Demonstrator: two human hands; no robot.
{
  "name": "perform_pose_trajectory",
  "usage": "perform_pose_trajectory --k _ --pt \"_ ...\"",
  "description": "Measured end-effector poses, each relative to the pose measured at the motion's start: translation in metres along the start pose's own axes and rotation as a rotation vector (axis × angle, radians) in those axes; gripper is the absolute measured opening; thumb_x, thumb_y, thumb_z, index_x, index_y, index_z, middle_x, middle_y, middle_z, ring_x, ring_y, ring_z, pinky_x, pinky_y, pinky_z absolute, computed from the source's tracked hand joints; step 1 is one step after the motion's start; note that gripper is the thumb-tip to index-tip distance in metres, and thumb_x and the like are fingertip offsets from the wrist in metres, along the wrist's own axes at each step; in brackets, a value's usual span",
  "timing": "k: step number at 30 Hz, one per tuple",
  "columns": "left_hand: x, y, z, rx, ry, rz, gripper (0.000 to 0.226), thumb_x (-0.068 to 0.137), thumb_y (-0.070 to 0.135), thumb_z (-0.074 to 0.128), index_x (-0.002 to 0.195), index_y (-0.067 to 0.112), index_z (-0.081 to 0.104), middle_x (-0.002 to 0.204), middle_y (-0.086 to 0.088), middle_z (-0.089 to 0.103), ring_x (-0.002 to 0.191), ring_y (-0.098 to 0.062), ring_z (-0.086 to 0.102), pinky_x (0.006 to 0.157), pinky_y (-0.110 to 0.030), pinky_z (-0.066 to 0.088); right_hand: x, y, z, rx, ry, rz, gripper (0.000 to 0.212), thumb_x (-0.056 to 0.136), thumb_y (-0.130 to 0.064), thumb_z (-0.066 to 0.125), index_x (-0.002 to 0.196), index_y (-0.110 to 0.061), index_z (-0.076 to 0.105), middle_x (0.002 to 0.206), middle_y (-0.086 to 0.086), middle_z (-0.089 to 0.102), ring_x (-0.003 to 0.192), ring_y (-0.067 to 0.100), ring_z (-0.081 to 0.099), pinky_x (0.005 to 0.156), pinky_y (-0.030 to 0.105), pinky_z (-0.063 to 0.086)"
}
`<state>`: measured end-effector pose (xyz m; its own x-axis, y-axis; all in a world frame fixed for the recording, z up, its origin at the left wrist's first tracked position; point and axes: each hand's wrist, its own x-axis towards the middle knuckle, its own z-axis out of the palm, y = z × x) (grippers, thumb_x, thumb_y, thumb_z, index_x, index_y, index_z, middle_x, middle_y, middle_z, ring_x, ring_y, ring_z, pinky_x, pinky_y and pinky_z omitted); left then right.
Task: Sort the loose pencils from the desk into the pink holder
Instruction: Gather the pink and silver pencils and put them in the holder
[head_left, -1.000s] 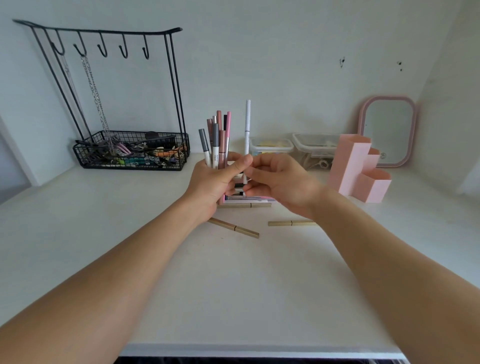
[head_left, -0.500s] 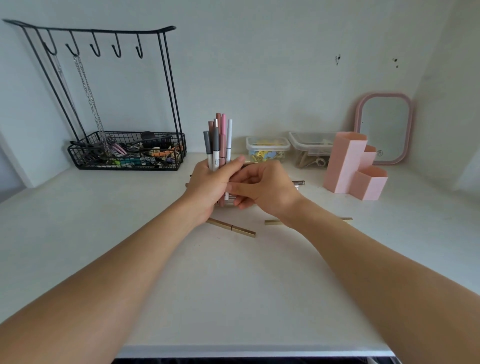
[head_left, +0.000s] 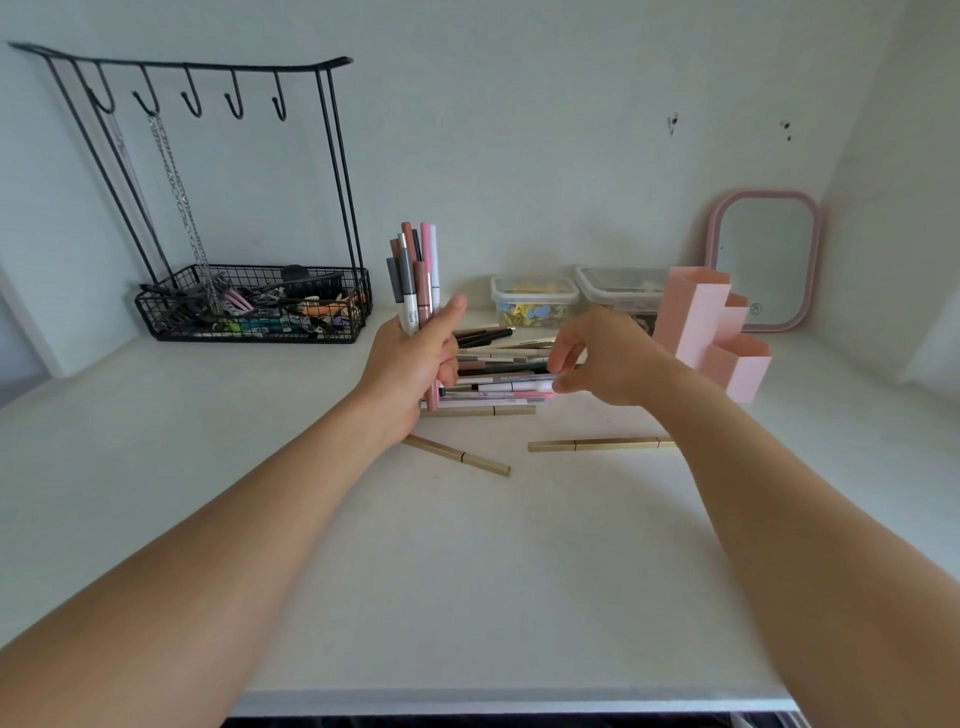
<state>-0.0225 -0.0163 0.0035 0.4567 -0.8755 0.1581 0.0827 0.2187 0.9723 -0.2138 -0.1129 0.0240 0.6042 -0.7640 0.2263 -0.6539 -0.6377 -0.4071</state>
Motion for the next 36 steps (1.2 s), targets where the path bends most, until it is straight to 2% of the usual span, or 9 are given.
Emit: perform_pose_trajectory --k 3,7,13,16,19,25,28,31,36 --pt "-0.001 -0.001 0.000 0.024 -0.022 0.012 0.025 0.093 0.036 0.070 0.083 0.023 0.050 0.051 0.008 0.035 0.048 -0.010 0.033 0.050 -0.023 0.034 0.001 0.005 0.002 -0.102 -0.029 0.000 0.013 0.081 -0.010 0.078 0.094 -0.014 0.077 0.092 0.000 0.073 0.087 0.016 0.067 0.077 0.023 0.049" --pt "-0.004 -0.002 0.002 0.064 -0.041 0.024 0.029 0.092 0.038 0.071 0.079 0.023 0.049 0.052 0.006 0.038 0.048 -0.012 0.037 0.051 -0.024 0.037 0.001 0.007 0.004 -0.170 -0.044 0.009 0.014 0.084 -0.013 0.075 0.098 -0.015 0.076 0.098 0.001 0.074 0.091 0.018 0.068 0.087 0.032 0.053" --pt "-0.004 -0.002 0.002 0.073 -0.027 0.035 0.033 0.090 0.041 0.072 0.076 0.024 0.048 0.052 0.007 0.038 0.048 -0.011 0.037 0.051 -0.023 0.038 -0.001 0.009 -0.001 -0.192 -0.120 -0.029 0.013 0.089 -0.015 0.071 0.100 -0.015 0.076 0.095 -0.004 0.067 0.088 0.012 0.060 0.077 0.020 0.041" --pt "-0.004 -0.001 0.000 0.060 -0.033 0.036 0.035 0.089 0.043 0.072 0.075 0.024 0.046 0.050 0.009 0.040 0.047 -0.010 0.039 0.052 -0.024 0.038 -0.001 0.011 -0.013 -0.053 -0.124 -0.012 0.008 0.087 -0.015 0.072 0.095 -0.017 0.075 0.091 -0.005 0.068 0.087 0.013 0.063 0.068 0.014 0.042" --pt "-0.005 -0.001 0.000 0.066 -0.045 0.036 0.034 0.090 0.044 0.071 0.074 0.024 0.048 0.051 0.007 0.044 0.047 -0.011 0.041 0.052 -0.025 0.038 -0.002 0.006 -0.018 0.147 -0.098 0.040 0.006 0.089 -0.016 0.071 0.094 -0.017 0.073 0.084 -0.001 0.068 0.070 0.011 0.058 0.061 0.018 0.044" --pt "-0.007 -0.001 0.004 0.021 -0.066 0.031 0.029 0.080 0.038 0.081 0.075 0.022 0.057 0.051 0.007 0.039 0.047 -0.012 0.033 0.050 -0.024 0.032 -0.010 -0.033 0.001 0.866 -0.061 0.024 0.021 0.089 -0.006 0.070 0.105 0.007 0.067 0.076 0.011 0.066 0.062 0.013 0.062 0.059 0.019 0.053" --pt "-0.010 -0.001 0.004 0.027 -0.093 0.070 0.026 0.068 0.036 0.083 0.078 0.019 0.066 0.051 0.007 0.056 0.043 -0.009 0.041 0.046 -0.022 0.034 -0.012 -0.048 0.018 0.961 -0.076 -0.028 0.021 0.087 -0.004 0.072 0.104 0.007 0.069 0.074 0.010 0.069 0.062 0.011 0.064 0.063 0.021 0.056" --pt "-0.011 0.000 0.005 0.067 -0.073 0.056 0.016 0.077 0.024 0.084 0.076 0.019 0.069 0.051 0.005 0.059 0.041 -0.005 0.049 0.042 -0.019 0.037 -0.014 -0.055 0.031 0.975 -0.019 -0.044 0.019 0.082 -0.002 0.076 0.100 0.004 0.074 0.080 0.016 0.073 0.068 0.016 0.066 0.070 0.027 0.059" --pt "-0.008 -0.004 0.004 0.163 0.000 0.050 0.032 0.072 0.039 0.088 0.082 0.013 0.073 0.065 -0.008 0.067 0.052 -0.014 0.058 0.051 -0.027 0.037 -0.015 -0.059 0.039 1.054 0.102 0.016 0.029 0.075 0.004 0.080 0.099 0.015 0.067 0.091 0.032 0.070 0.077 0.031 0.068 0.071 0.030 0.062"
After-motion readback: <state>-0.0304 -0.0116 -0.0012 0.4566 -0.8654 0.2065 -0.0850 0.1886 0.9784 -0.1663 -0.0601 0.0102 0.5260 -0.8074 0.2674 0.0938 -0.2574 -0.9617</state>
